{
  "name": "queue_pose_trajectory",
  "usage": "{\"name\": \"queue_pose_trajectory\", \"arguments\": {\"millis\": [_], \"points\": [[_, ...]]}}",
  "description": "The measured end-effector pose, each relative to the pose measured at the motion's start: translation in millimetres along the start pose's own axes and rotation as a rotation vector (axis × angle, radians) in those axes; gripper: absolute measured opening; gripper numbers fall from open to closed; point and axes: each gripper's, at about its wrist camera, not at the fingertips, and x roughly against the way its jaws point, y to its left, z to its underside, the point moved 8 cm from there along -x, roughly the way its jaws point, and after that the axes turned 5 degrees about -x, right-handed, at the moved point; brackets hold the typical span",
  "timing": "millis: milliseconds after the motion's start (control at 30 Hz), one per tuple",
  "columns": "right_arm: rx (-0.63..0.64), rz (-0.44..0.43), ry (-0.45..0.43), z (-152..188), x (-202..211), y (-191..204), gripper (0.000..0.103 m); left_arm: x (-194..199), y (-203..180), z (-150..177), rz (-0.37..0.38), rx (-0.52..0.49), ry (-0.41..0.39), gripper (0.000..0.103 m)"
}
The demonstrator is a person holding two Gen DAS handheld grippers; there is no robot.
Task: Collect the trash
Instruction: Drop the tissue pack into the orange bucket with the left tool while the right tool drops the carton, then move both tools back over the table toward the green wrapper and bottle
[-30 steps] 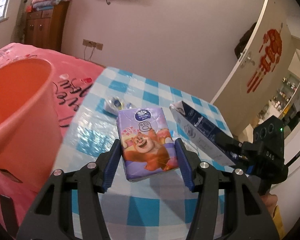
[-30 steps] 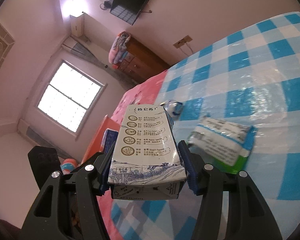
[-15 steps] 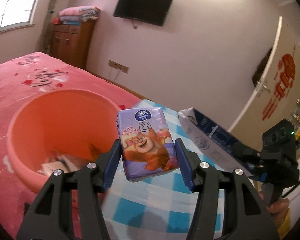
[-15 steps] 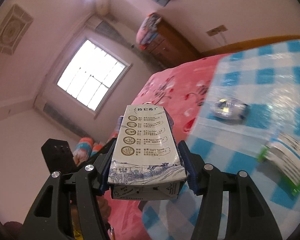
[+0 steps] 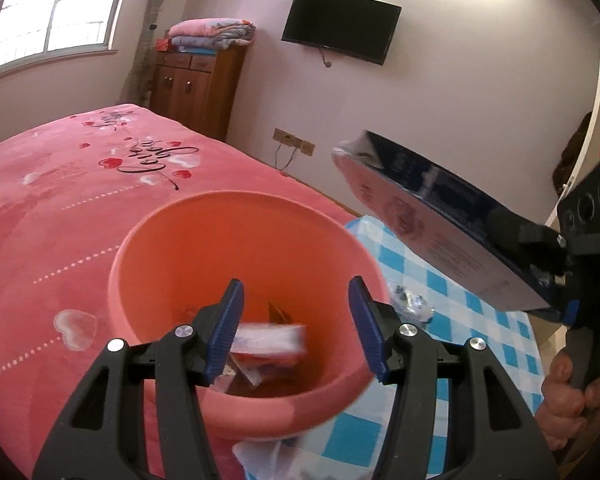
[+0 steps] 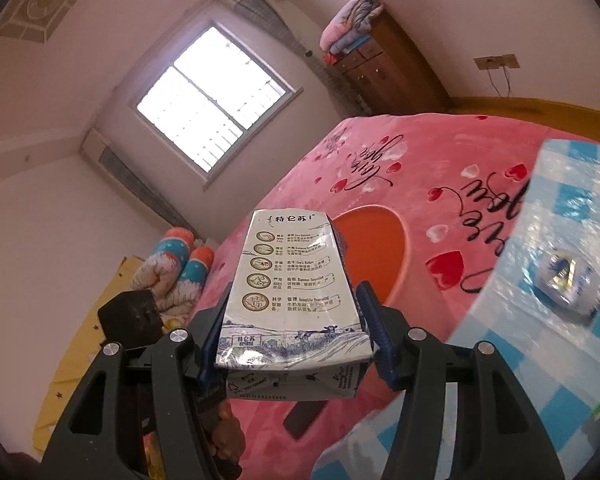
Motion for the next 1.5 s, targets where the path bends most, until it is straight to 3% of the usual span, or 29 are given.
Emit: {"name": "queue_pose_trajectory", "arguments": {"millis": [200,300,367,533,933,1500], "points": [[-0.018,0.021,0.047,-2,-34,-2,0.062,-9,12,3,-0.038,0.016,0.018,0.056],[-0.019,0.045,0.037,-1,-36,-5,0.072,-12,18,8,-0.068,0.015,0.032,0.059],[-0.011,0.077,0.02,-1,-32,-9,0.076,-12,20,7,-0.088,0.014,0.032,0.069],[0.005,0.146,-0.035,-2,-12,-16,0.087,-9,19,7,-0.117,-0.007,0.03,0.08],[0.039,0.359,-0.114,15,20,-50,0.087,0,8,8,-0.12,-0.042,0.026,0.086],[0.038,0.479,-0.208,32,71,-80,0.087,11,-26,11,-0.084,-0.091,0.019,0.088]]}}
